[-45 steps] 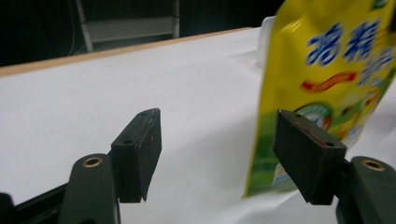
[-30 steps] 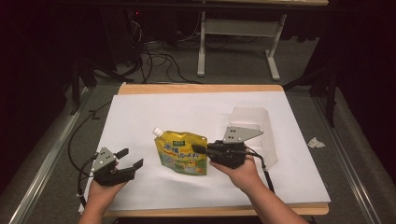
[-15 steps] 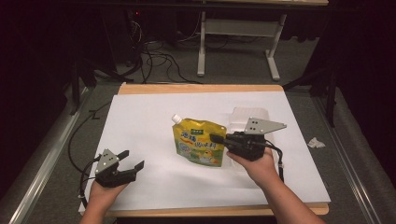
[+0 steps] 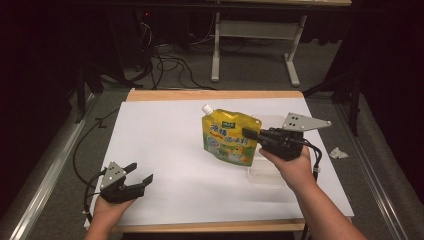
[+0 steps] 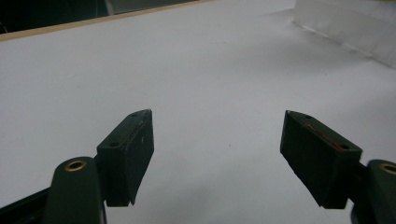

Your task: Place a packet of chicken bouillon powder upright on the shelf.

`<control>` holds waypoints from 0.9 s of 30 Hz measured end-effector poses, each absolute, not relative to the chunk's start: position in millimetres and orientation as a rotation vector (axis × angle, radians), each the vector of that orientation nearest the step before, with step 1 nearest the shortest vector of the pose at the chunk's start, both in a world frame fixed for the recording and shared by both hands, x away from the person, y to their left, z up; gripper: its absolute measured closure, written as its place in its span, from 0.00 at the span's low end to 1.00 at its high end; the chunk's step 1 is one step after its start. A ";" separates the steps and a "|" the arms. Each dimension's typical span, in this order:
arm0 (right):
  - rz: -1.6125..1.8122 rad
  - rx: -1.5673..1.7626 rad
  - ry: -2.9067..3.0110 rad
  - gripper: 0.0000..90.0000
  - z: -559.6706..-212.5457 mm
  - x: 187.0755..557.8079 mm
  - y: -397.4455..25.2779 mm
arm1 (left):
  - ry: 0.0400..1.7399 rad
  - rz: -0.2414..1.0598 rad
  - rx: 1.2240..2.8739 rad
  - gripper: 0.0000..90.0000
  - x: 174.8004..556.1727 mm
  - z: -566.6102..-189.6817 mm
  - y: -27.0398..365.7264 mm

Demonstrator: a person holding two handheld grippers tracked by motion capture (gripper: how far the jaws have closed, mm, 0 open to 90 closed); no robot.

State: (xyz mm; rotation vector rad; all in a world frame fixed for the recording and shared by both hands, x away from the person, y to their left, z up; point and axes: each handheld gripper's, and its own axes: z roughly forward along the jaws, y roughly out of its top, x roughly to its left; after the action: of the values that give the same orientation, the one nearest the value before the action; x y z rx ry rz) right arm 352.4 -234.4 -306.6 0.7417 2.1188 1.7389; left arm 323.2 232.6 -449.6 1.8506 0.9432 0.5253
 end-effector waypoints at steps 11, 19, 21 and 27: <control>1.712 0.776 2.060 1.00 -290.7 367.1 -269.9 | 0.933 0.545 1.845 0.30 321.6 -449.4 228.2; 1.684 0.835 2.013 1.00 -295.2 379.3 -302.2 | 0.971 0.513 1.786 0.29 320.1 -450.4 235.8; 1.677 0.850 1.999 1.00 -296.5 381.3 -310.6 | 0.972 0.512 1.789 0.29 320.6 -450.7 235.5; 1.655 0.895 1.964 1.00 -300.6 383.6 -332.5 | 0.961 0.515 1.786 0.29 322.0 -448.5 231.4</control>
State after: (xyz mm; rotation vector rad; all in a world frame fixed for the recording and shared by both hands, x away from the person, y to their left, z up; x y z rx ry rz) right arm 383.6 -332.5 -300.6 0.8947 1.9644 1.6552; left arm 322.0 231.4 -448.5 1.7862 0.9614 0.5145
